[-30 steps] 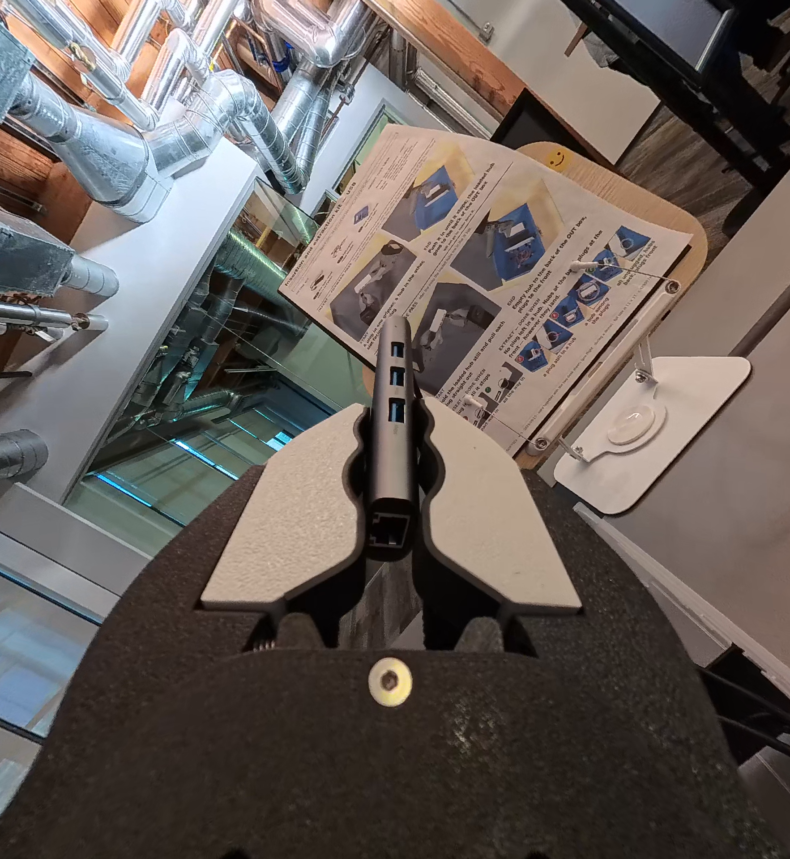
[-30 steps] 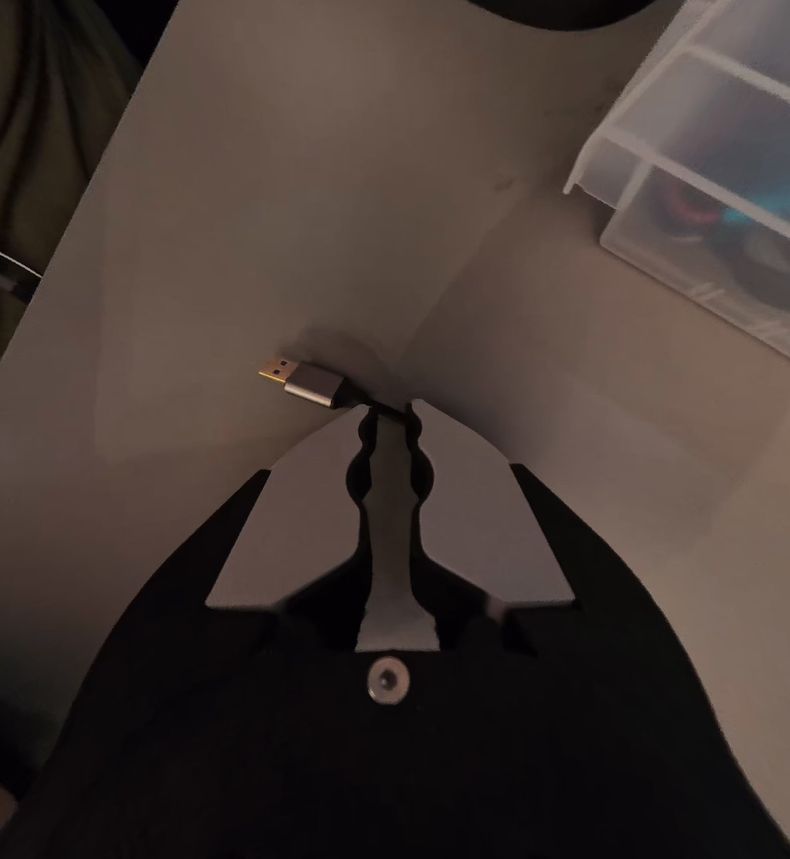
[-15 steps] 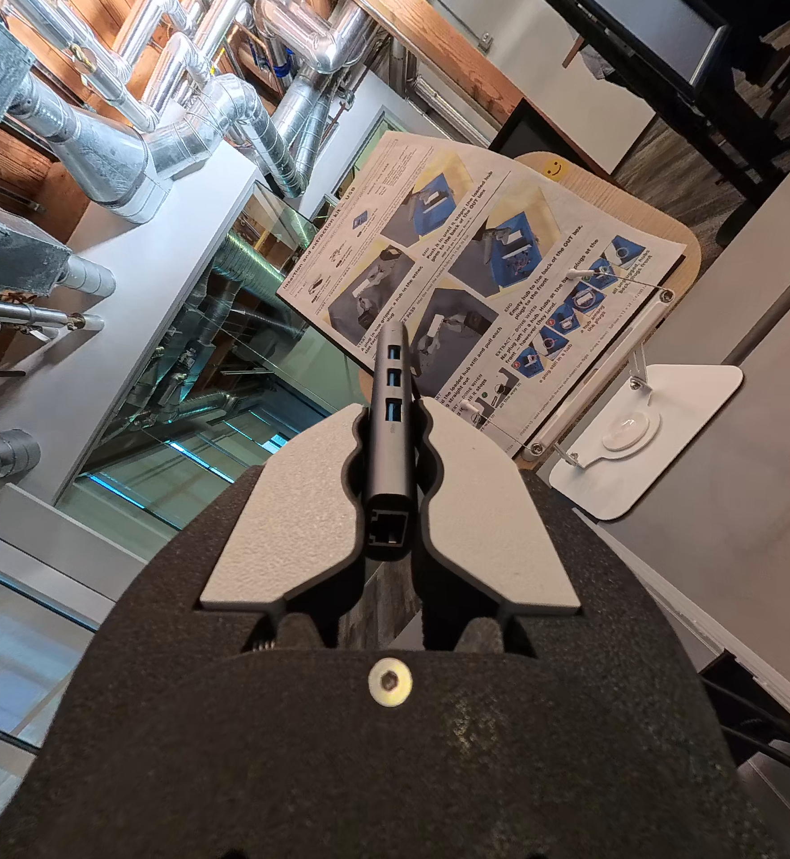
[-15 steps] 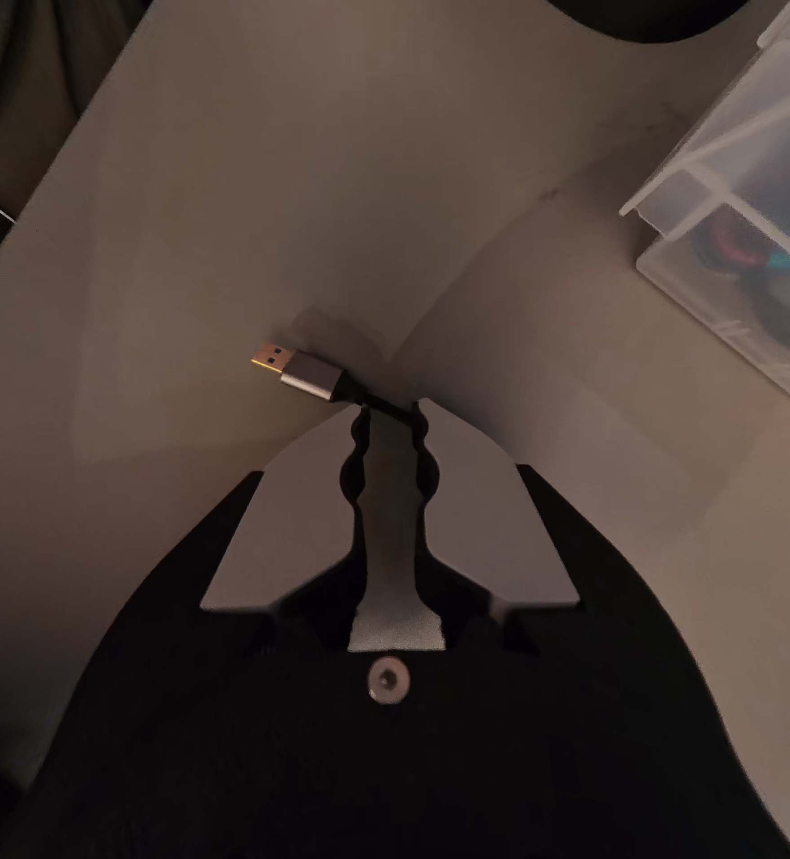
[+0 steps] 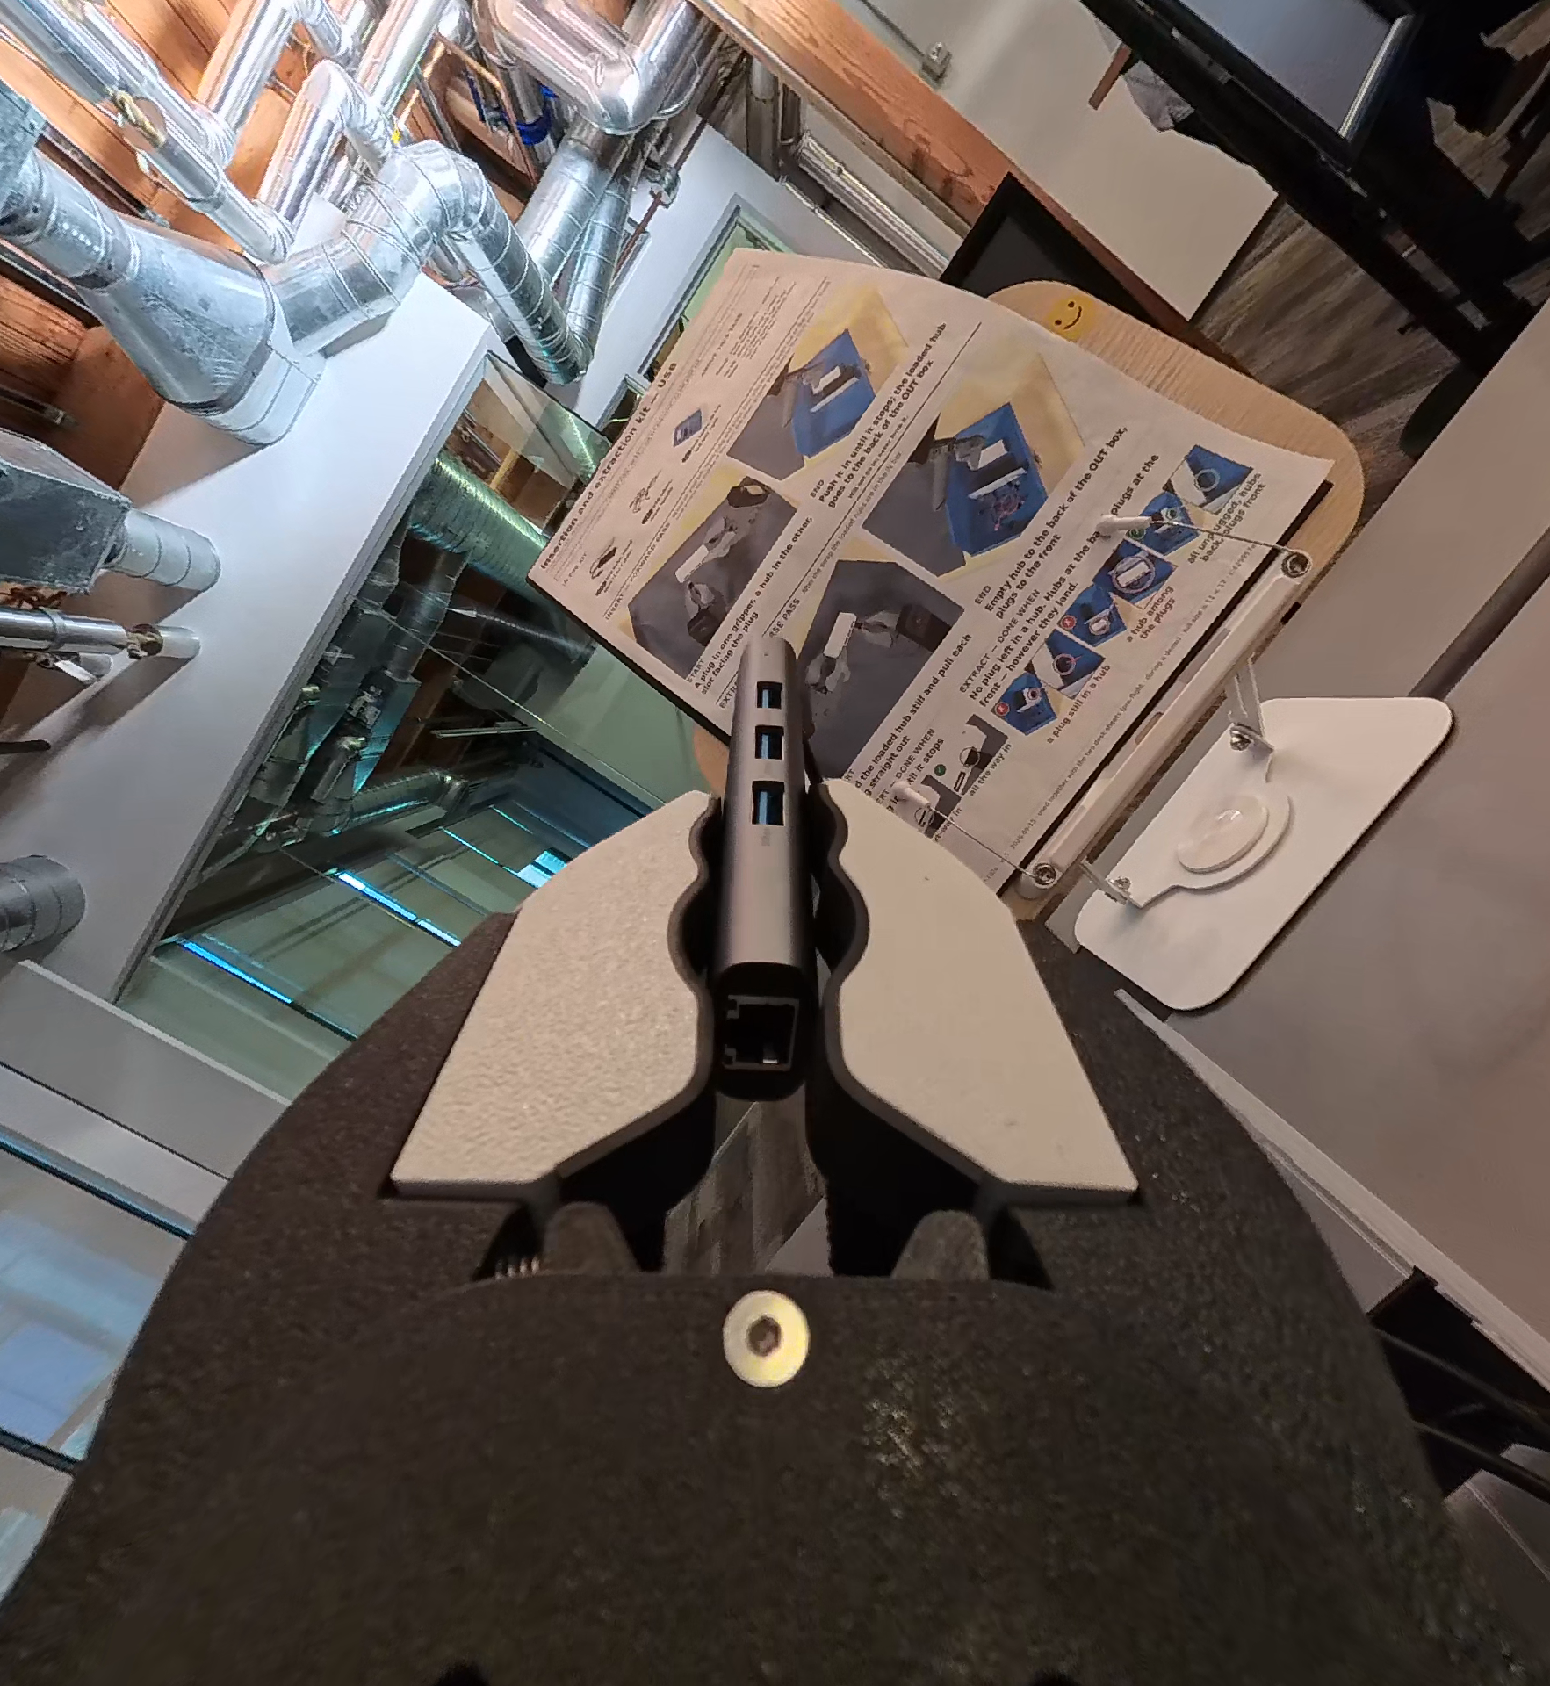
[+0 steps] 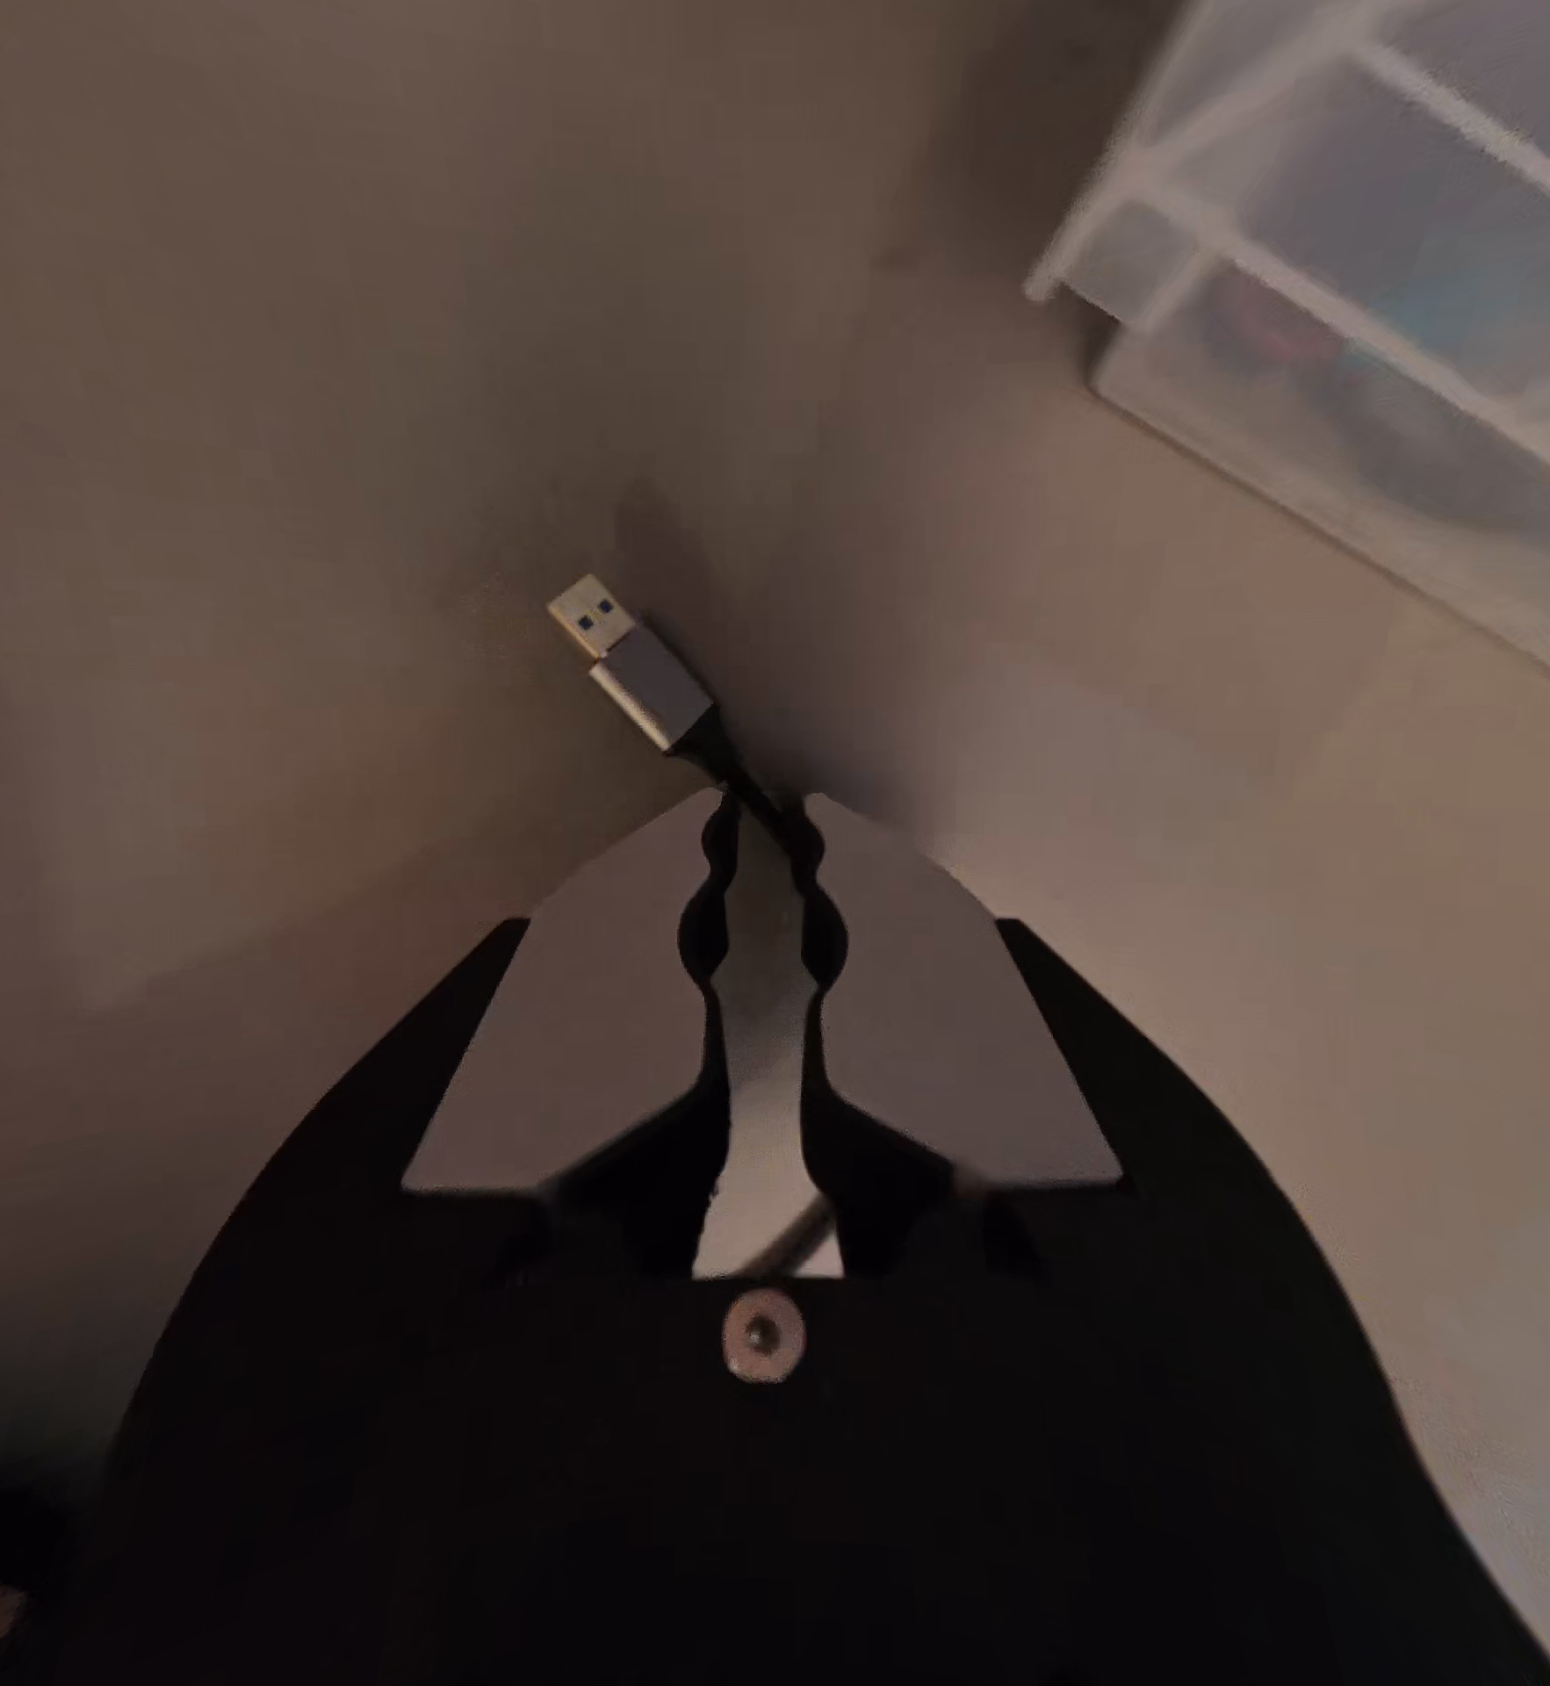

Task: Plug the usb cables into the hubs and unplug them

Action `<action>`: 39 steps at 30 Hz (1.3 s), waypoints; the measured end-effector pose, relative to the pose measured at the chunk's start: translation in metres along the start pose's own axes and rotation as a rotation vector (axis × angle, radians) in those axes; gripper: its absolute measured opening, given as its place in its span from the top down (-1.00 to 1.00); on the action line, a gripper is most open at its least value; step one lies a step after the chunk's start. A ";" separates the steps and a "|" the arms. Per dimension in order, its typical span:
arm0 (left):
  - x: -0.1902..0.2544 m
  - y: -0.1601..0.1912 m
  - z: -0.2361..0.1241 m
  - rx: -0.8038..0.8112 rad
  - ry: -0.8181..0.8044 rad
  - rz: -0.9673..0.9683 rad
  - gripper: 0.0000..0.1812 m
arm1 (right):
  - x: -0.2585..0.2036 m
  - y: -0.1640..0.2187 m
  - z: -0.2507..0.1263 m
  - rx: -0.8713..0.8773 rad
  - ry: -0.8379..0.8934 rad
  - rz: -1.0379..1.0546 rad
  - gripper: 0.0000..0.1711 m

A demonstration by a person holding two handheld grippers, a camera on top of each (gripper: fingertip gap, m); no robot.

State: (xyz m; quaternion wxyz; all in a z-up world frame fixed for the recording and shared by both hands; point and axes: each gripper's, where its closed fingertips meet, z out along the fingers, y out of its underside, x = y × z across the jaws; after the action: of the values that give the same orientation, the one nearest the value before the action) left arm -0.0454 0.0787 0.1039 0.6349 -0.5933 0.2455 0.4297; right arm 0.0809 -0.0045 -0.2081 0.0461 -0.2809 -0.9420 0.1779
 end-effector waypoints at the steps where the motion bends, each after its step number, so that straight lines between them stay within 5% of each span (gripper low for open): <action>1: 0.000 0.000 0.000 -0.001 -0.001 0.001 0.82 | 0.005 0.004 -0.002 -0.026 0.024 0.050 0.87; 13: -0.011 0.004 -0.005 -0.009 -0.014 -0.031 0.82 | 0.041 0.083 -0.031 -0.135 0.152 0.779 0.89; 25: -0.015 -0.001 -0.009 0.016 -0.035 -0.030 0.82 | 0.059 0.062 -0.048 0.270 0.051 0.681 0.73; 39: -0.006 -0.004 -0.005 0.016 -0.023 0.001 0.82 | 0.050 0.059 -0.029 0.312 -0.041 0.603 0.71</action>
State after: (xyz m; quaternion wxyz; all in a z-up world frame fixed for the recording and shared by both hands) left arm -0.0446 0.0727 0.1099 0.6422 -0.5831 0.2419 0.4349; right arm 0.0743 0.0772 -0.2033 0.0147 -0.5327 -0.7787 0.3311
